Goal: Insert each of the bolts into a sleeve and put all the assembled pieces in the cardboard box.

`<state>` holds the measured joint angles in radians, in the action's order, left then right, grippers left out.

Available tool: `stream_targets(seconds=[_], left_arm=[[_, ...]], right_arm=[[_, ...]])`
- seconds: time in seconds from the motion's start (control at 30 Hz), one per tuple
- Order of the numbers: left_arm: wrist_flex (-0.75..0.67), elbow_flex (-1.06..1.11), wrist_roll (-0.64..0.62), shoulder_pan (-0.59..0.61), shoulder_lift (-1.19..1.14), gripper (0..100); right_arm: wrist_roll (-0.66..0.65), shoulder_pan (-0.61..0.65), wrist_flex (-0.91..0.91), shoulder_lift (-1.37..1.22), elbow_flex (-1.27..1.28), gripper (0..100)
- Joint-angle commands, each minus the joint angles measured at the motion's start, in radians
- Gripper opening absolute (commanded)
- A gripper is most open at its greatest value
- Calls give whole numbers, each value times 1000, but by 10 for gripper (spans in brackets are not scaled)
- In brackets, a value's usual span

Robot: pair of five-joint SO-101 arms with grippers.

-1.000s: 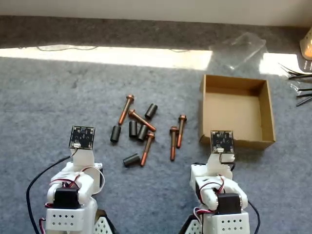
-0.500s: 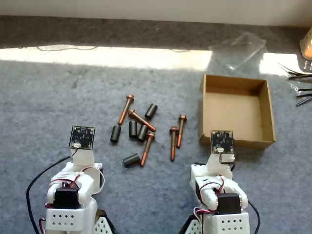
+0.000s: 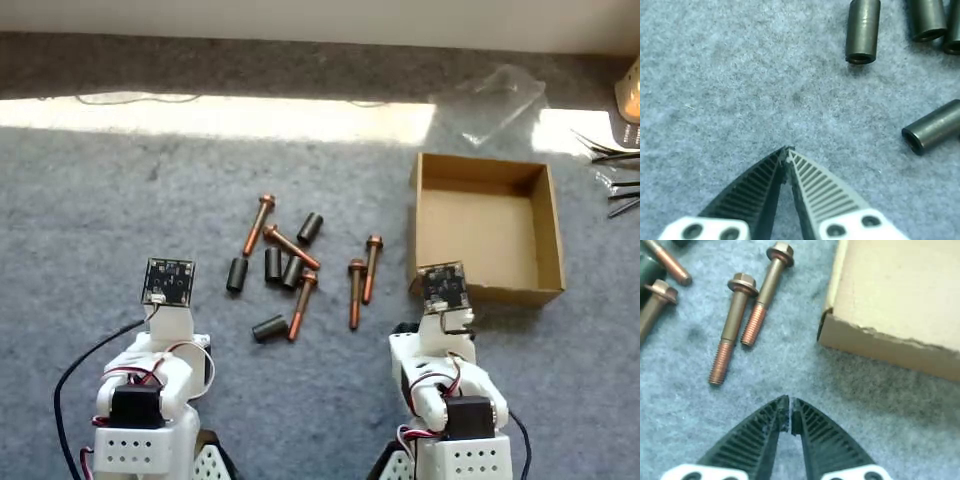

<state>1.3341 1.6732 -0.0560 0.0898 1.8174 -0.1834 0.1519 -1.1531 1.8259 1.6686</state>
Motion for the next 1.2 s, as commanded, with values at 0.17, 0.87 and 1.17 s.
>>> stream_targets(seconds=[0.17,0.87,1.17], left_arm=[[8,22,3,-18,4,6],[8,22,3,-22,4,6],[8,22,2,-24,4,7]], right_arm=[[-166,-84,45,1,7,10],[-296,-168,-203,-369,-780,166],[-127,-154,-203,-980,-1115,166]])
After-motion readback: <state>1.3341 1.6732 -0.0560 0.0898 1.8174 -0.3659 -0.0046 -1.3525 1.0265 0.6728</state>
